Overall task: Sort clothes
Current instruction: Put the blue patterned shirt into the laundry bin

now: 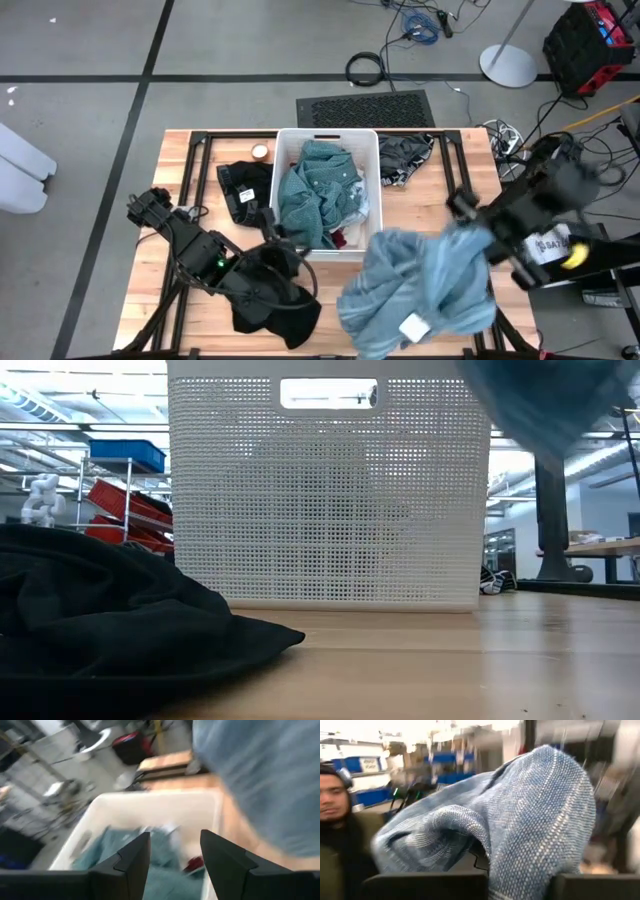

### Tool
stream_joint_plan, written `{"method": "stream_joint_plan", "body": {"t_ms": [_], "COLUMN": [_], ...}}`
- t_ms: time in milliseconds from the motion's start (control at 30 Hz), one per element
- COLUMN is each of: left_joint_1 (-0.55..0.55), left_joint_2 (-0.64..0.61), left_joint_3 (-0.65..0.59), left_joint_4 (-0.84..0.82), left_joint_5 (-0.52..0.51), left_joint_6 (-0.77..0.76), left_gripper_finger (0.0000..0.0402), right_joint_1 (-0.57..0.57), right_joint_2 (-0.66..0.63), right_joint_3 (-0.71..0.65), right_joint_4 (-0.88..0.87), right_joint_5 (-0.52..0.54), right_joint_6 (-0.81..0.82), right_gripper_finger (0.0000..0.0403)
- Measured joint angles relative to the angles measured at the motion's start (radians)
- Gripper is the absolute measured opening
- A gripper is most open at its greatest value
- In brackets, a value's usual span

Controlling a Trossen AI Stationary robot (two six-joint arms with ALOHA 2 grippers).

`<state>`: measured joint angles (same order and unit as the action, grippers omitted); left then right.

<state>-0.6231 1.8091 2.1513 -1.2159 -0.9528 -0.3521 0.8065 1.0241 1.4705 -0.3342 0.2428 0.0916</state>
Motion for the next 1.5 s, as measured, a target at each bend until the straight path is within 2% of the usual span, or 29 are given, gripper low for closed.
{"method": "stream_joint_plan", "body": {"t_ms": [133,233,367,467,700,833,933,1100,1233,1367,1500], "left_joint_1": [0.008,0.014,0.034,0.069,0.19,0.284,0.361,0.449,0.461,0.461,0.461], "left_joint_2": [-0.006,-0.006,-0.008,-0.028,-0.156,-0.239,-0.292,-0.361,-0.423,-0.493,-0.562], "left_joint_3": [0.0,0.0,0.0,0.0,0.0,0.0,0.0,-0.003,-0.047,-0.117,-0.193], "left_joint_4": [-0.177,-0.262,-0.32,-0.347,-0.324,-0.252,-0.206,-0.216,-0.229,-0.24,-0.231], "left_joint_5": [-0.027,-0.029,-0.029,-0.027,0.02,0.115,0.217,0.298,0.329,0.331,0.331], "left_joint_6": [-0.112,-0.14,-0.138,-0.094,0.058,0.188,0.268,0.285,0.288,0.283,0.282], "left_gripper_finger": [0.0184,0.0184,0.0184,0.0184,0.0184,0.0184,0.0184,0.0184,0.0184,0.0184,0.0184], "right_joint_1": [-0.069,-0.135,-0.274,-0.415,-0.752,-0.903,-0.972,-1.023,-1.06,-1.096,-1.102], "right_joint_2": [-0.001,-0.002,0.007,0.037,0.202,0.356,0.462,0.537,0.541,0.519,0.469], "right_joint_3": [0.04,0.044,0.044,0.044,0.044,0.045,0.085,0.127,0.125,0.125,0.125], "right_joint_4": [0.183,0.323,0.395,0.422,0.562,0.744,0.78,0.623,0.352,0.133,-0.088], "right_joint_5": [-0.007,-0.012,-0.013,-0.047,-0.384,-0.572,-0.668,-0.671,-0.571,-0.515,-0.376], "right_joint_6": [-0.255,-0.395,-0.474,-0.437,-0.215,-0.023,0.077,0.064,-0.028,-0.075,-0.122], "right_gripper_finger": [0.0013,0.0012,0.0009,0.0008,0.0008,0.0007,0.0007,0.0007,0.0007,0.0007,0.0007]}}
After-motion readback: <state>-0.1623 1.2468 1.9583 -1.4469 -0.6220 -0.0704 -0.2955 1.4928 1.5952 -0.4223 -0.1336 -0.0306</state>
